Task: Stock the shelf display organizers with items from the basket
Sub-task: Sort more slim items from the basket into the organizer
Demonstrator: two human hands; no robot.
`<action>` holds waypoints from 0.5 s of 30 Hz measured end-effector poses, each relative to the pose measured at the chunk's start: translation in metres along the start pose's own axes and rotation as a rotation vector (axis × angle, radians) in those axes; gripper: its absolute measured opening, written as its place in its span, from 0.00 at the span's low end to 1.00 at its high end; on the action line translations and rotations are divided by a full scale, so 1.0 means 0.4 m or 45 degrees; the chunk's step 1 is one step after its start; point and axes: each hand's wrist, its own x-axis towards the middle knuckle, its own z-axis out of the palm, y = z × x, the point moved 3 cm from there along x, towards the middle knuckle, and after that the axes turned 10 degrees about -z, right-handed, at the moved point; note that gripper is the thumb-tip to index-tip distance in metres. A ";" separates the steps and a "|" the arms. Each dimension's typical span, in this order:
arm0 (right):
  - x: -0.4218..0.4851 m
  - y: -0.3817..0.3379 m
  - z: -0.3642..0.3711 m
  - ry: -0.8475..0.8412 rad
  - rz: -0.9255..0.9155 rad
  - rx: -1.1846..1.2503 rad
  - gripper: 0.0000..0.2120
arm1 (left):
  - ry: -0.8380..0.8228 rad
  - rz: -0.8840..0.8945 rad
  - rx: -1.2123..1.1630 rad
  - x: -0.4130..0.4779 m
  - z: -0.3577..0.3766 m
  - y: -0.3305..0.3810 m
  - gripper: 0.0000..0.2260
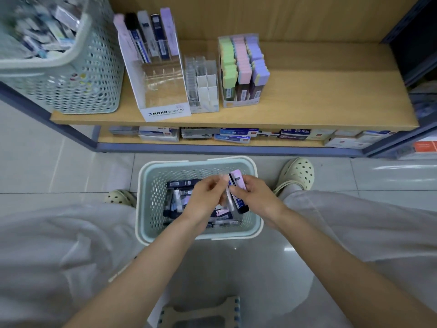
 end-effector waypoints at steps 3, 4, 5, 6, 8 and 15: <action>-0.007 -0.019 0.005 0.005 -0.014 0.149 0.06 | 0.069 0.001 0.039 -0.014 -0.002 0.009 0.13; -0.009 -0.026 0.007 0.009 -0.010 0.185 0.08 | 0.110 0.000 0.040 -0.018 -0.003 0.013 0.12; -0.011 -0.030 0.010 0.012 -0.002 0.218 0.09 | 0.151 -0.005 0.027 -0.021 -0.002 0.016 0.10; -0.015 -0.036 0.015 0.012 -0.002 0.235 0.10 | 0.189 -0.009 0.003 -0.027 -0.003 0.021 0.09; -0.024 -0.049 0.028 -0.005 -0.023 0.234 0.10 | 0.226 -0.010 -0.066 -0.043 -0.001 0.030 0.08; -0.036 -0.138 0.040 -0.181 -0.158 -0.030 0.10 | 0.205 -0.113 -0.433 -0.087 -0.014 0.050 0.17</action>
